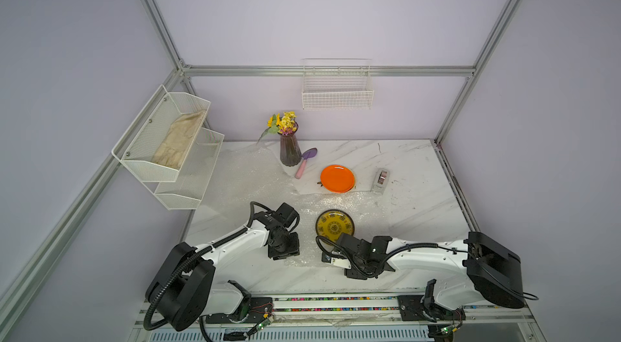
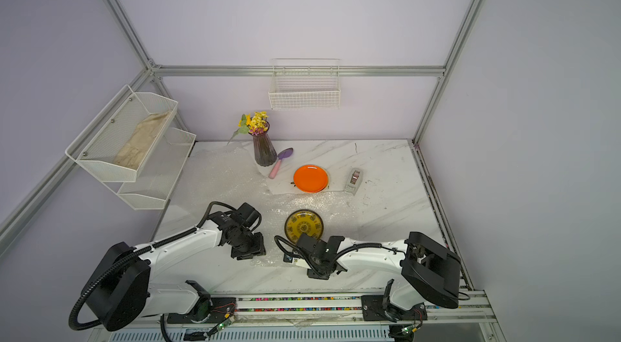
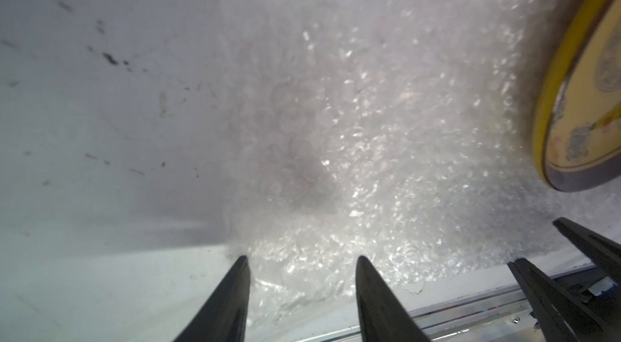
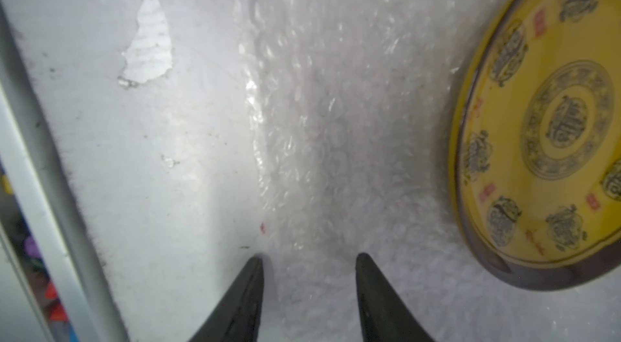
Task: Wrap dinner plates in bubble wrap
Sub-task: Wrap the plate in the bubble wrap.
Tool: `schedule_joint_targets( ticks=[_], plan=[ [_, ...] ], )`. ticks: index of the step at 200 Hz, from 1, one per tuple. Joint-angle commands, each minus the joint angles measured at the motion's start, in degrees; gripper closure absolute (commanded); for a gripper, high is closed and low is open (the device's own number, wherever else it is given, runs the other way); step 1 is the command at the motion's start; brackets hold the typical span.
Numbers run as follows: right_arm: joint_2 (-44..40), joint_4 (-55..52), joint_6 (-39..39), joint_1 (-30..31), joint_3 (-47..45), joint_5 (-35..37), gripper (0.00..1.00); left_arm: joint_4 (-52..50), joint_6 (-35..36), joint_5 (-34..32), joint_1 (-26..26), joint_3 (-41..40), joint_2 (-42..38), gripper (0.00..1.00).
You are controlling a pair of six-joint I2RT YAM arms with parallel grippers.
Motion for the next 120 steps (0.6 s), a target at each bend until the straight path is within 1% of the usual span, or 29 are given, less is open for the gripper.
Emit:
schedule_joint_targets(
  ticks=[1,8,12,16,26,49,78,120],
  plan=[
    [1.02,-1.75,-2.06,0.45,-1.53,3.54,0.67,-0.24,-1.47,1.10,-1.00,5.33,2.37,0.52],
    [0.17,-1.66,-1.84,0.52,-1.44,3.17,0.72,-0.11,-1.69,0.94,-1.24,5.42,3.43,0.53],
    [-0.30,-1.66,-1.80,0.52,-1.40,2.87,0.74,-0.02,-1.89,0.67,-1.42,5.33,3.59,0.53],
    [-0.94,-1.60,-1.82,0.52,-1.31,2.57,0.76,-0.08,-2.12,0.18,-1.52,5.21,5.76,0.54],
    [-2.12,-1.65,-1.60,0.52,-0.84,2.14,0.81,-0.15,-2.27,-0.34,-1.62,4.78,7.74,0.56],
    [-3.56,-3.57,-1.38,0.52,0.89,0.70,1.00,-1.63,-2.04,-3.15,-1.62,3.77,11.40,0.59],
    [-2.65,-6.69,-0.08,0.52,3.76,-2.62,1.00,-6.82,-0.33,-8.88,-1.46,5.23,13.41,0.61],
    [-1.01,-7.22,2.63,0.52,6.90,-5.90,1.00,-13.22,2.36,-16.18,-1.53,13.84,9.17,0.60]
  ],
)
